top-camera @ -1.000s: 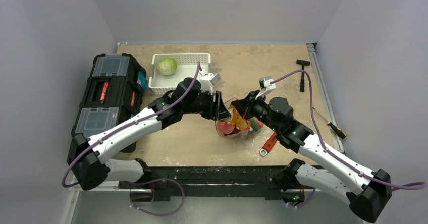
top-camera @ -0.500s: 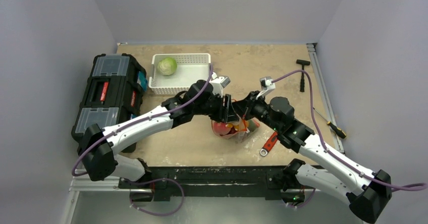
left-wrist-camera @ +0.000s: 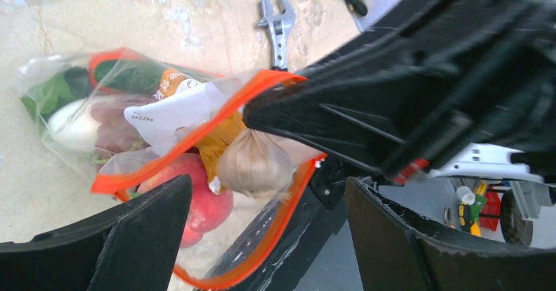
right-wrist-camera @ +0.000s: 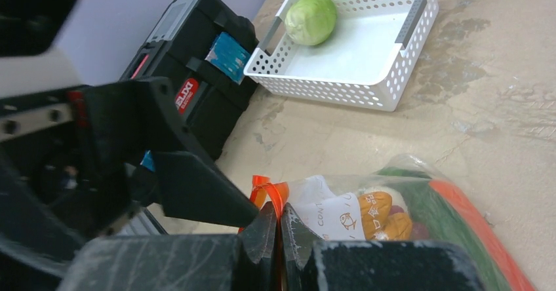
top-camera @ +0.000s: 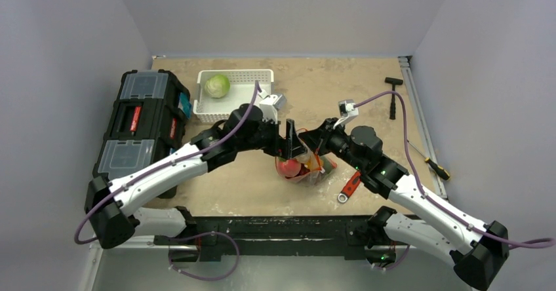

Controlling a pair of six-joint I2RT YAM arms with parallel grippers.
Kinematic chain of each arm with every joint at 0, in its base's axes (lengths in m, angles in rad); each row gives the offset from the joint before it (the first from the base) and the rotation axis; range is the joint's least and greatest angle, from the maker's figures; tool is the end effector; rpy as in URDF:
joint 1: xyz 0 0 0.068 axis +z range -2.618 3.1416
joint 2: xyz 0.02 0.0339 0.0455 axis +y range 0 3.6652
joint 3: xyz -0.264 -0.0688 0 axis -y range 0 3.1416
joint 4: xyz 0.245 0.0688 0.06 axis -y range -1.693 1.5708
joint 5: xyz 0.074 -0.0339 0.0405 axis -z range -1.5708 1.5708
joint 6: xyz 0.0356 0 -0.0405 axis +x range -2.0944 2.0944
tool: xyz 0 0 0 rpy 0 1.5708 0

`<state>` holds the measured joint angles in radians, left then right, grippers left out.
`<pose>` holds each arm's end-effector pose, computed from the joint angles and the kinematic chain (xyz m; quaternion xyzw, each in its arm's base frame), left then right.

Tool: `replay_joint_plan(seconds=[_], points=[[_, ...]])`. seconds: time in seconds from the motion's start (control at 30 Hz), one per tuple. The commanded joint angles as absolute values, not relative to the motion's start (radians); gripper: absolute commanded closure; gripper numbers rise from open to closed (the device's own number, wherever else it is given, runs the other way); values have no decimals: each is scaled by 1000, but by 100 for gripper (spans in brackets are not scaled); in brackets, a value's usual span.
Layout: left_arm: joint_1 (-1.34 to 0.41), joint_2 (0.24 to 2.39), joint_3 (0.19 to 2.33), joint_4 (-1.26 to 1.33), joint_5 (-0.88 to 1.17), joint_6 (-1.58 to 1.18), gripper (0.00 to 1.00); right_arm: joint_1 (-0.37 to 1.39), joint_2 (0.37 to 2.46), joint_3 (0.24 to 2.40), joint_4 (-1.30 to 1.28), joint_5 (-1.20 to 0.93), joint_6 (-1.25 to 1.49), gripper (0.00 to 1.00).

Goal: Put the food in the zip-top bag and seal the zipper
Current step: Place the fake vegetable in the zipper food storage bag, then adjust the zipper food storage bag at the center of the board.

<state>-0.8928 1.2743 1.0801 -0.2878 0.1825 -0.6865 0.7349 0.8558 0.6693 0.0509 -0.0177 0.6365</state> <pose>0.1778 -0.2310 0.3270 0.1347 0.8425 -0.4211 0.3078 0.1534 0.1395 0.3116 -0.0429 0.7522 0.4215 0.5047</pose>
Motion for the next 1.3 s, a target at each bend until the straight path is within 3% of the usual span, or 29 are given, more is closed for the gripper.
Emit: replay_joint_plan(seconds=[0.0, 0.07, 0.37, 0.67, 0.93, 1.13, 1.27], points=[[-896, 1155, 1085, -343, 132, -651, 14, 742, 833, 720, 124, -15, 641, 100], [-897, 1126, 1087, -393, 109, -650, 16, 742, 835, 720, 126, -15, 642, 100], [-896, 1003, 954, -493, 52, -779, 41, 742, 850, 729, 135, -25, 646, 100], [-896, 1066, 826, -355, 109, -889, 40, 742, 859, 729, 138, -32, 647, 100], [-899, 1182, 832, -243, 180, -887, 73, 742, 862, 733, 126, -35, 641, 100], [-898, 1144, 883, -298, 194, -843, 100, 742, 876, 774, 66, -9, 561, 100], [-898, 1069, 948, -378, 179, -812, 100, 742, 899, 856, -78, 91, 443, 100]])
